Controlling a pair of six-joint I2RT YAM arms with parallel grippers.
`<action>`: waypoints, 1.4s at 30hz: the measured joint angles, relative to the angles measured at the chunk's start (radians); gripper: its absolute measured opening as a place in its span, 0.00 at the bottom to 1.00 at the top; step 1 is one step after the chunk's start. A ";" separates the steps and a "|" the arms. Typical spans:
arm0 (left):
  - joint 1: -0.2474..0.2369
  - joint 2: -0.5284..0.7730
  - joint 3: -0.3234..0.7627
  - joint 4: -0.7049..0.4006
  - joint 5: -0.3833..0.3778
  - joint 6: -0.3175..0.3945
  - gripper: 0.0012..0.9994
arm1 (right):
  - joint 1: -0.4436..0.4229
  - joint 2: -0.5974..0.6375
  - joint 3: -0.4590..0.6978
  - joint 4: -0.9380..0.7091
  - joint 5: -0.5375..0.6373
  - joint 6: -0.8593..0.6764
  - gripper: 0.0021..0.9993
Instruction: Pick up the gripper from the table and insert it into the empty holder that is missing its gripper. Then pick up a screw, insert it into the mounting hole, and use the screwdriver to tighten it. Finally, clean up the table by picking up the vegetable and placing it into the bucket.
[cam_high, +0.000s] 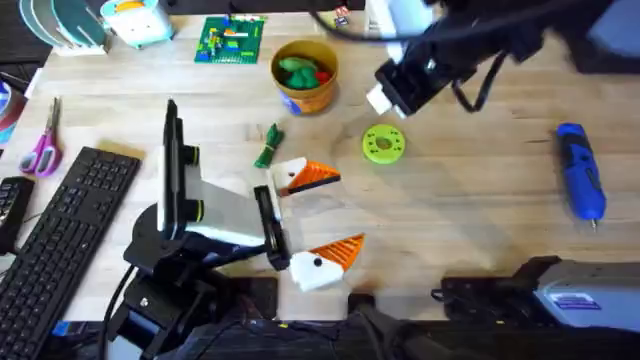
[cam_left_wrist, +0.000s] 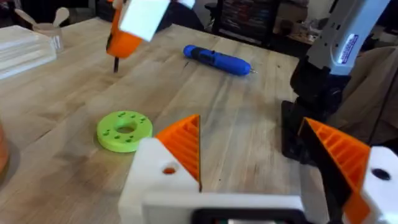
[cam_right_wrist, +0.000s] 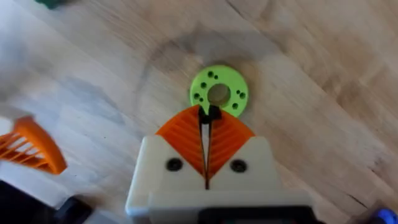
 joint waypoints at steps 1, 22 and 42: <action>0.000 0.000 0.000 0.000 0.000 0.000 0.99 | 0.003 0.000 0.040 -0.023 -0.019 0.000 0.01; 0.000 0.000 0.000 -0.004 0.003 0.000 0.99 | 0.369 0.057 0.227 -0.114 -0.121 0.044 0.01; 0.000 0.000 0.000 -0.004 0.003 0.000 0.99 | 0.419 0.111 0.227 -0.110 -0.134 0.066 0.01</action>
